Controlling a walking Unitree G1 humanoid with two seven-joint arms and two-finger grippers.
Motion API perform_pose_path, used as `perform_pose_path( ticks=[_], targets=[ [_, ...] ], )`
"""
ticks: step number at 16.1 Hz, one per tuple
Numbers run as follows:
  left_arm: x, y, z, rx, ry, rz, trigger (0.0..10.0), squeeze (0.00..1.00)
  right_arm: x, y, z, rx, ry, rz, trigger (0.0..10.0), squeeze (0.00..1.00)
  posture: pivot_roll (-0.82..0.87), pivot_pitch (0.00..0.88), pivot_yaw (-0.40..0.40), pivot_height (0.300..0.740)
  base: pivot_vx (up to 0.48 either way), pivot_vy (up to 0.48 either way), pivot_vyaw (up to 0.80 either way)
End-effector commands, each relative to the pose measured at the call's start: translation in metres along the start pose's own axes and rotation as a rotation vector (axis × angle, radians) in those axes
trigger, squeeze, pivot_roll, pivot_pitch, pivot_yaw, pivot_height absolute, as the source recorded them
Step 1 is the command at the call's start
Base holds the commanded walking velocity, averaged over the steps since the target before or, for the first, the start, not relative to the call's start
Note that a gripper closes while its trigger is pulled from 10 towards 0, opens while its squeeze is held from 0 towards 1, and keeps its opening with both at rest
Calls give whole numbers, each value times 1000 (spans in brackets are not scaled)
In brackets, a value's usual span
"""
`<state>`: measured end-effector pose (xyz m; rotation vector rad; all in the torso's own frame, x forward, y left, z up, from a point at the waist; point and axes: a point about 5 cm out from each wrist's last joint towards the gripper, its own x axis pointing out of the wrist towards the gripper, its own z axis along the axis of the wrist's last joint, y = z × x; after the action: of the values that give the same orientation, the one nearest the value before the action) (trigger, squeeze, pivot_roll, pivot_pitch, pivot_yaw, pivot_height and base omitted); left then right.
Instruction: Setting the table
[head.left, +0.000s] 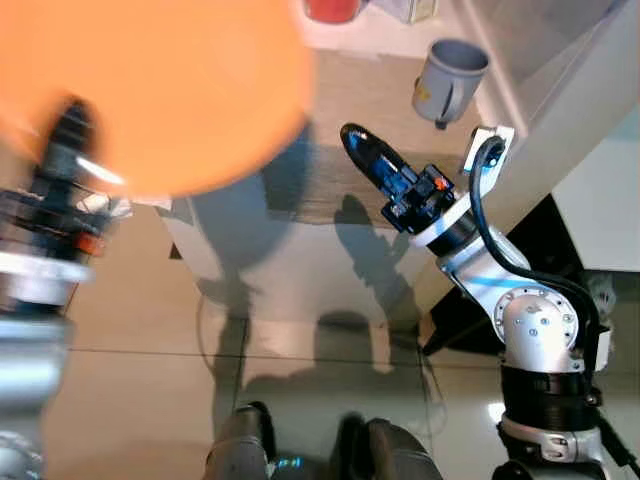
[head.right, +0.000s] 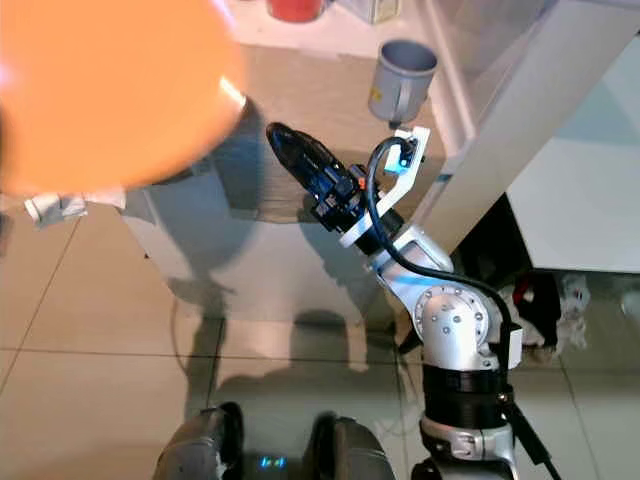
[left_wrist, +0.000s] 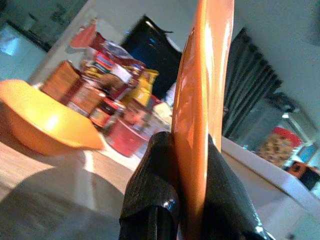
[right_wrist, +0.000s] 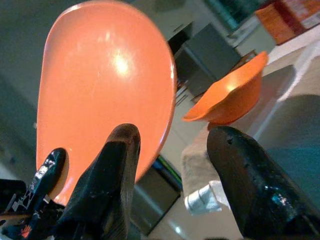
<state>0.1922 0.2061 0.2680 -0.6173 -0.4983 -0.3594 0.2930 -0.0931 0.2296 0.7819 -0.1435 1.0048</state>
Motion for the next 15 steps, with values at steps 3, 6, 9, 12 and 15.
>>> perform_pose_path(
  ticks=[3,6,9,12,15],
  targets=[
    [-8,-2,-14,0,4,-12,10000,0,-4,-11,0,-127,36,-56,10000,0,-28,152,-25,740,0,-472,0],
    [-20,14,-46,-24,100,66,10000,0,-8,-23,-23,-213,125,-153,10000,0,-38,146,-24,740,0,-472,0],
    [-30,15,-72,-71,163,75,10000,0,-18,-24,-52,-239,224,-165,10000,0,-50,139,-25,740,0,-472,0],
    [-29,14,-71,-54,145,54,10000,0,-29,-31,-62,-220,235,-209,10000,0,-48,132,-24,740,0,-471,0],
    [-33,27,-67,7,144,88,10000,0,-34,-42,-57,-224,184,-281,10000,0,-54,128,-15,740,0,-471,0]
  ],
)
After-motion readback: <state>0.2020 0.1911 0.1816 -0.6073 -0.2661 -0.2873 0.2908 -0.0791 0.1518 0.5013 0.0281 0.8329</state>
